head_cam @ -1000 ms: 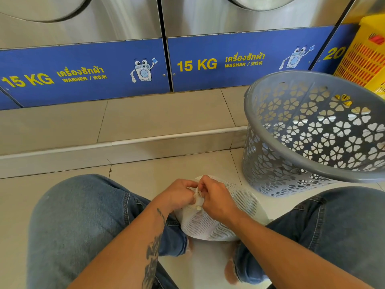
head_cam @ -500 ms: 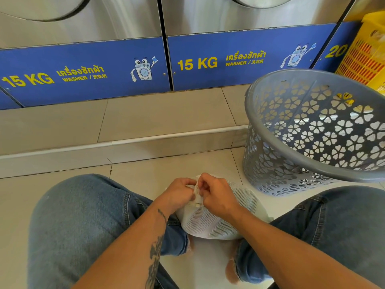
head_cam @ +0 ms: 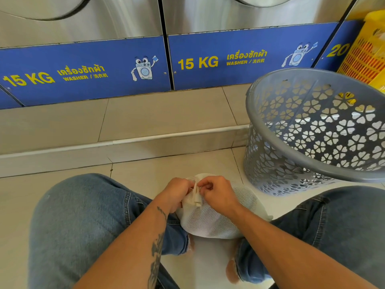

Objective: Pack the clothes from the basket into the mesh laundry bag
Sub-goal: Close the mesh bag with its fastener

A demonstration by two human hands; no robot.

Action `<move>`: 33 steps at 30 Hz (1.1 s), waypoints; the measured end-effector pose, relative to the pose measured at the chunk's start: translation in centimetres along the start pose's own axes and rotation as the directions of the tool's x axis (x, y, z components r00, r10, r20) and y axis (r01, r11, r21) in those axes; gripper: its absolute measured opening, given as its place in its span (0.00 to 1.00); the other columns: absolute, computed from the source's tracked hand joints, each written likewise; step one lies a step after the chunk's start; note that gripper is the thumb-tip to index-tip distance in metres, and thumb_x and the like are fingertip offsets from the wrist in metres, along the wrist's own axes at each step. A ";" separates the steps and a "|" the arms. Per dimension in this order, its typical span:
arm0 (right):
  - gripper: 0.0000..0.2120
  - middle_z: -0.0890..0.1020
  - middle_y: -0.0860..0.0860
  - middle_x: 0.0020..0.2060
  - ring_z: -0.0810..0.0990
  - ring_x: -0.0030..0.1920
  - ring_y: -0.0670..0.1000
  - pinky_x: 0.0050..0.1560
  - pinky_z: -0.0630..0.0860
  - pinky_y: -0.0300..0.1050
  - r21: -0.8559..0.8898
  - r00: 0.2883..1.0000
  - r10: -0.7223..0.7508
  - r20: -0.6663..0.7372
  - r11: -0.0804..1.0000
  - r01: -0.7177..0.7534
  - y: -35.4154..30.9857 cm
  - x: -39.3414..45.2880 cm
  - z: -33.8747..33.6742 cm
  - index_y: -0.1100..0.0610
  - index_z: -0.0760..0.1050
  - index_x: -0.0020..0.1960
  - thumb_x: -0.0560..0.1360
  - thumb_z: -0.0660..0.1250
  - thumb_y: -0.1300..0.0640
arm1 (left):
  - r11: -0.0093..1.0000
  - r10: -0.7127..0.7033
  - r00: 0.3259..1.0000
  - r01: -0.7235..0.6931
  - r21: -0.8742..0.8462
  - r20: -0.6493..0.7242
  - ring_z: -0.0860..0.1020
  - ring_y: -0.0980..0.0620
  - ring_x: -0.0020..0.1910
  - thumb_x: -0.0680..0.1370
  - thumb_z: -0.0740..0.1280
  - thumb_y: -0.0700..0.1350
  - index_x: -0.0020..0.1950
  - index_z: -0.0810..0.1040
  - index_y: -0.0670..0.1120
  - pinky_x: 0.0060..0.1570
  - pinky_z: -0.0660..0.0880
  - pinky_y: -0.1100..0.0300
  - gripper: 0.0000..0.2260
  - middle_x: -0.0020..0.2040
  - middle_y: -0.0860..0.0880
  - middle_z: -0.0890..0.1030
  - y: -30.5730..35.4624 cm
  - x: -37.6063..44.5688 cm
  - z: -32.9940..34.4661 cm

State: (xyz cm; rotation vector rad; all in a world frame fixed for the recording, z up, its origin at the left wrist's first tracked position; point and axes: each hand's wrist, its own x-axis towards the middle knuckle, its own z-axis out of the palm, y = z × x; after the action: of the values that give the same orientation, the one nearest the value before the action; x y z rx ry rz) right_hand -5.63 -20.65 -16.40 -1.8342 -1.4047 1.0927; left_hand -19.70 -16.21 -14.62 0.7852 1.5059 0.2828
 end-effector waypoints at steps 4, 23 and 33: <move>0.14 0.84 0.47 0.41 0.82 0.42 0.44 0.39 0.77 0.33 0.150 0.985 0.130 0.110 0.978 -0.146 0.0 -0.2 0.0 0.55 0.85 0.47 0.73 0.66 0.71 | 0.995 -0.088 0.996 0.089 -0.043 0.020 0.81 0.40 0.50 0.78 0.63 0.48 0.51 0.81 0.39 0.54 0.77 0.48 0.13 0.52 0.38 0.84 -0.3 0.7 -0.1; 0.15 0.78 0.44 0.37 0.77 0.40 0.46 0.39 0.73 0.36 -0.242 0.894 0.069 0.442 0.969 0.045 -1.5 -0.4 -0.4 0.57 0.84 0.52 0.71 0.64 0.70 | 0.990 -0.140 0.990 0.141 0.007 -0.032 0.76 0.43 0.41 0.78 0.62 0.39 0.44 0.78 0.38 0.45 0.74 0.51 0.07 0.42 0.39 0.78 -1.1 2.3 0.2; 0.12 0.75 0.47 0.37 0.73 0.37 0.46 0.39 0.72 0.43 -0.193 0.890 0.067 0.452 0.981 0.024 -1.5 -0.6 -1.1 0.54 0.76 0.46 0.69 0.66 0.69 | 0.997 -0.058 0.995 0.061 0.043 -0.075 0.80 0.42 0.45 0.79 0.62 0.42 0.50 0.79 0.37 0.49 0.78 0.48 0.10 0.46 0.38 0.81 -1.0 2.4 0.7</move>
State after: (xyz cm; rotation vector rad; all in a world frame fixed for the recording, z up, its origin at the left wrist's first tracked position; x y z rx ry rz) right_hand -5.46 -20.80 -14.49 -1.7963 -1.8160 1.5194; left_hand -19.11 -15.69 -17.19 0.7719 1.6075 0.2360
